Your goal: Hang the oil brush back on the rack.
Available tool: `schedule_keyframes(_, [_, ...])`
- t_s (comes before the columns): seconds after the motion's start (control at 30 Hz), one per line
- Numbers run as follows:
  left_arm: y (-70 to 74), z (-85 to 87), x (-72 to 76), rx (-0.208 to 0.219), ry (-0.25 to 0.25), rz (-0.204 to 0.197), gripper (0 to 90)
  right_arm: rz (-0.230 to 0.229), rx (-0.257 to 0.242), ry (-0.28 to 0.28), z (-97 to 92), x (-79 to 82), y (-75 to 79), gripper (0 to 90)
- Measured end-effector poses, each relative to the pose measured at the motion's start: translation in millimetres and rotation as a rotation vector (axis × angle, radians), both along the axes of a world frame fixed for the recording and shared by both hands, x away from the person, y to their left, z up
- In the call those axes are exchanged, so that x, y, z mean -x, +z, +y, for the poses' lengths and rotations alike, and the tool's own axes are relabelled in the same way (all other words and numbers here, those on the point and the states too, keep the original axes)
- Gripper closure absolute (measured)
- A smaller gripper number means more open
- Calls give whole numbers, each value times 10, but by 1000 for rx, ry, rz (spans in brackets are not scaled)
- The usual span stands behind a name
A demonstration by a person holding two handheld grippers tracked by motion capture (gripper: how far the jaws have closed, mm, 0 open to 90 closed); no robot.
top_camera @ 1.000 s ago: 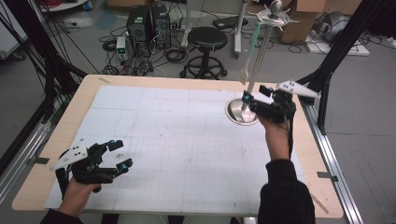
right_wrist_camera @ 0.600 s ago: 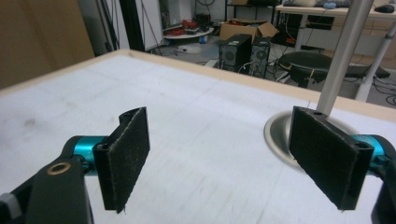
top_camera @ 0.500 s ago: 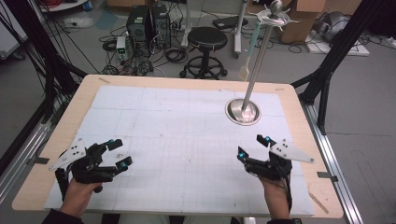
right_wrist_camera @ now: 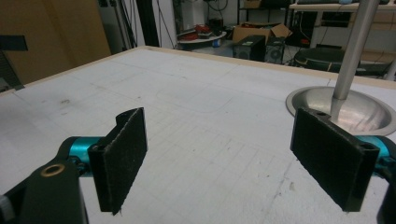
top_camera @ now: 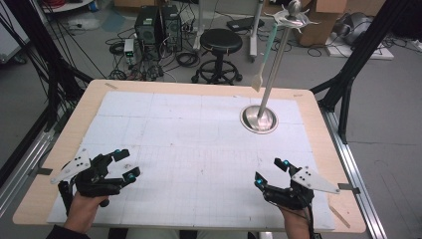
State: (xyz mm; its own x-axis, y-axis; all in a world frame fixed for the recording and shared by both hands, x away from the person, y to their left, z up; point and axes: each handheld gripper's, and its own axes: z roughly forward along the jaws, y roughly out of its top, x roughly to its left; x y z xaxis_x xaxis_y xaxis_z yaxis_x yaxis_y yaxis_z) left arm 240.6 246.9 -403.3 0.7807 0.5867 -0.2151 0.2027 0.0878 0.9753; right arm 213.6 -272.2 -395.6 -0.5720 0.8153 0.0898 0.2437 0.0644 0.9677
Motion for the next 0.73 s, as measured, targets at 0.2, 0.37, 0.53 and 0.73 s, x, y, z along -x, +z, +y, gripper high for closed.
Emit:
schedule_keyframes(0.2, [-12, -13, 5, -10, -4, 4, 193, -8, 16, 0, 9, 14, 8, 175])
schedule_keyframes(0.37, [-19, -12, -5, -17, 2, 8, 193, -9, 66, 5, 32, 8, 5, 175])
schedule_keyframes(0.53, [-21, -17, -3, -20, 0, 6, 193, -10, 69, 4, 28, 8, 6, 175])
schedule_keyframes(0.73, [-25, -22, -2, -21, 1, 8, 193, -9, 72, 7, 26, 14, 9, 176])
